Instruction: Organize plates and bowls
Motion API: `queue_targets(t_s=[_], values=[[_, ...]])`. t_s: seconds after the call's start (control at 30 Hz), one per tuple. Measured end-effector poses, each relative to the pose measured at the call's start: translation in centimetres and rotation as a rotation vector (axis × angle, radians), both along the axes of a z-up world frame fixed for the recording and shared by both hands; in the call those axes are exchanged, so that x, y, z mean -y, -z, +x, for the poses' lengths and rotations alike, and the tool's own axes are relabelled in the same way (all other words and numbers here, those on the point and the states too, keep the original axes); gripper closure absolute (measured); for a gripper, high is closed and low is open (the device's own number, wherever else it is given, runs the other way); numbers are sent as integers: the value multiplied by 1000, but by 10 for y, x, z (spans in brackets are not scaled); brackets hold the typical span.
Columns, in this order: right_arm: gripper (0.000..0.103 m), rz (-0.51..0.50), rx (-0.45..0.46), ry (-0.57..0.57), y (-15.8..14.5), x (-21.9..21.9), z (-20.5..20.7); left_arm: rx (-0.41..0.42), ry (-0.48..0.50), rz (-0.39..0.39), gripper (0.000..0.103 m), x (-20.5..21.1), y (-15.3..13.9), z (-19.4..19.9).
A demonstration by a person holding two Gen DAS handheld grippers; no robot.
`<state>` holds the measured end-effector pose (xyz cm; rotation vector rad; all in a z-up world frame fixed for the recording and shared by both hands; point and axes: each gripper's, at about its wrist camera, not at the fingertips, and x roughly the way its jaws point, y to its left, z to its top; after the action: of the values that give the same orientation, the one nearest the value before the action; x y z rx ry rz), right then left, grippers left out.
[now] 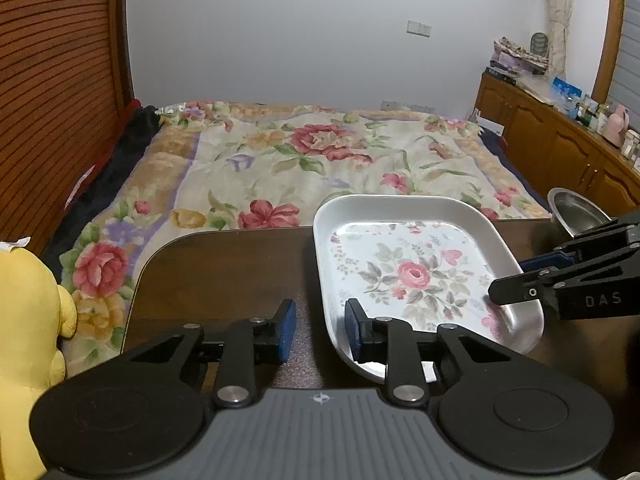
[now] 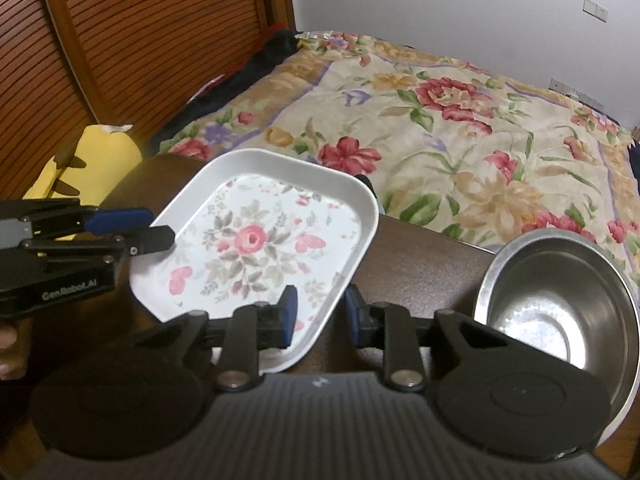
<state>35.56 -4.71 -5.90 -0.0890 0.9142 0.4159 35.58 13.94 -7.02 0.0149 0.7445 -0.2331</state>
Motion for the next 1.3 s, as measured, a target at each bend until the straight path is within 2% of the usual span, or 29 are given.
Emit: queue_targets(t_s=[0.17, 0.27, 0.4, 0.5, 0.7, 1.0, 1.3], values=[[80, 5, -5, 0, 2, 1, 1, -2, 2, -9, 79, 0, 1, 2], [81, 6, -7, -3, 4, 0, 1, -1, 12, -17, 91, 1, 1, 1], [89, 4, -7, -8, 4, -1, 0, -19, -1, -16, 92, 3, -2, 0], [89, 5, -9, -2, 2, -1, -1, -11, -1, -10, 92, 3, -9, -7], [89, 88, 6, 8, -15, 10, -12, 28, 4, -13, 92, 1, -36, -26], [89, 157, 91, 24, -59, 26, -51, 126, 24, 3, 91, 9, -92, -69], [89, 195, 169, 34, -89, 50, -86, 182, 42, -2, 91, 22, -117, -111]])
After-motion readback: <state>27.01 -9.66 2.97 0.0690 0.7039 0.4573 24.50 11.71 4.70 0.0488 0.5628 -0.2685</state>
